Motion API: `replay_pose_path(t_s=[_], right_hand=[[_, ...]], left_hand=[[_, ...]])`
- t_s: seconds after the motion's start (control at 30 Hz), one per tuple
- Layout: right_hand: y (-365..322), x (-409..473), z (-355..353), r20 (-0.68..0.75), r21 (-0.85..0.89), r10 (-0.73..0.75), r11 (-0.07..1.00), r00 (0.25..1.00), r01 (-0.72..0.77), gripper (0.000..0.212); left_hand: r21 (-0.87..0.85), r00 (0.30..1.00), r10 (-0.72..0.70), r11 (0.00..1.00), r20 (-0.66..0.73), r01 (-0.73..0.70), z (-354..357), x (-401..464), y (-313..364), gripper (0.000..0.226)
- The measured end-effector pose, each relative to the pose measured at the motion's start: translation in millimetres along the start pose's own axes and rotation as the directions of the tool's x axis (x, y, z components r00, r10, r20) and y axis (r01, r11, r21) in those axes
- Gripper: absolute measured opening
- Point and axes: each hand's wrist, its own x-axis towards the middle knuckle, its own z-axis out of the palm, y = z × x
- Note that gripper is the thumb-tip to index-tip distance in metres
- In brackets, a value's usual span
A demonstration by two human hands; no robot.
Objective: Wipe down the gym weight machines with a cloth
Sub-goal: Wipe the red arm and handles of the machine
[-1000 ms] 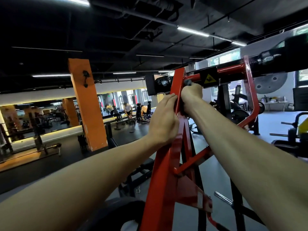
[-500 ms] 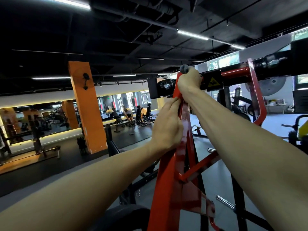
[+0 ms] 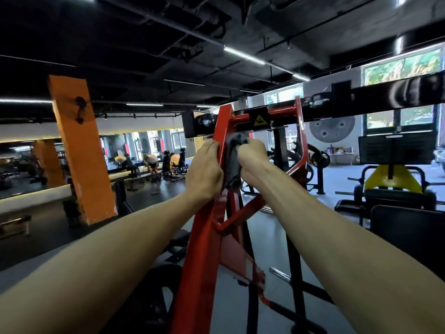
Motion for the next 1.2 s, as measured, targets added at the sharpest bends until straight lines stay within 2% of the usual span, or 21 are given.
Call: replay_pose_path(t_s=[0.13, 0.27, 0.4, 0.5, 0.6, 0.67, 0.77, 0.87, 1.03, 1.13, 1.2], right_hand=[[-21.8, -29.7, -34.7, -0.130, 0.122, 0.036, 0.992, 0.991, -0.020, 0.028], [-47.6, -60.4, -80.8, -0.342, 0.117, -0.076, 0.985, 0.936, 0.123, 0.026], [-46.8, -90.4, -117.5, -0.531, -0.185, -0.330, 0.944, 0.781, 0.273, 0.014], [-25.2, -104.9, -126.8, -0.569, -0.313, -0.391, 0.917, 0.724, 0.249, 0.012], [-5.6, -107.1, -123.8, -0.508, -0.412, -0.438, 0.880, 0.742, 0.238, 0.015], [-0.3, -103.6, -115.3, -0.452, -0.407, -0.450, 0.872, 0.771, 0.271, 0.016], [-3.4, -86.8, -105.6, -0.480, -0.342, -0.454, 0.885, 0.750, 0.317, 0.024], [-11.0, -68.9, -107.1, -0.437, -0.428, -0.488, 0.852, 0.755, 0.303, 0.038], [-18.3, -33.0, -129.8, -0.169, -0.664, -0.549, 0.677, 0.819, 0.316, 0.043], [-45.1, -2.3, -133.6, -0.087, -0.675, -0.496, 0.667, 0.864, 0.315, 0.042], [-56.8, 13.8, -135.0, -0.101, -0.650, -0.467, 0.699, 0.879, 0.297, 0.038]], left_hand=[[0.097, 0.994, 0.037, 0.994, 0.100, -0.047, -8.4, -14.8, 3.5, 0.057], [0.216, 0.991, 0.094, 0.970, 0.097, -0.113, -12.7, -30.6, 1.4, 0.058], [0.204, 0.983, 0.141, 0.965, 0.121, -0.164, -14.9, -41.8, 16.0, 0.055], [0.181, 0.966, 0.193, 0.958, 0.170, -0.223, -12.7, -44.9, 35.0, 0.058], [0.142, 0.948, 0.198, 0.961, 0.249, -0.238, -6.4, -44.4, 54.9, 0.050], [0.106, 0.939, 0.153, 0.975, 0.308, -0.194, 0.8, -43.8, 66.2, 0.057], [0.111, 0.920, 0.097, 0.983, 0.380, -0.149, 19.4, -38.6, 77.7, 0.069], [0.115, 0.898, 0.071, 0.984, 0.434, -0.133, 40.4, -31.1, 81.6, 0.078], [0.151, 0.912, 0.175, 0.958, 0.371, -0.245, 63.2, -26.3, 74.7, 0.080], [0.107, 0.929, 0.201, 0.964, 0.311, -0.244, 69.7, -21.1, 72.3, 0.078], [0.074, 0.931, 0.199, 0.970, 0.305, -0.232, 72.1, -20.2, 71.5, 0.076]])
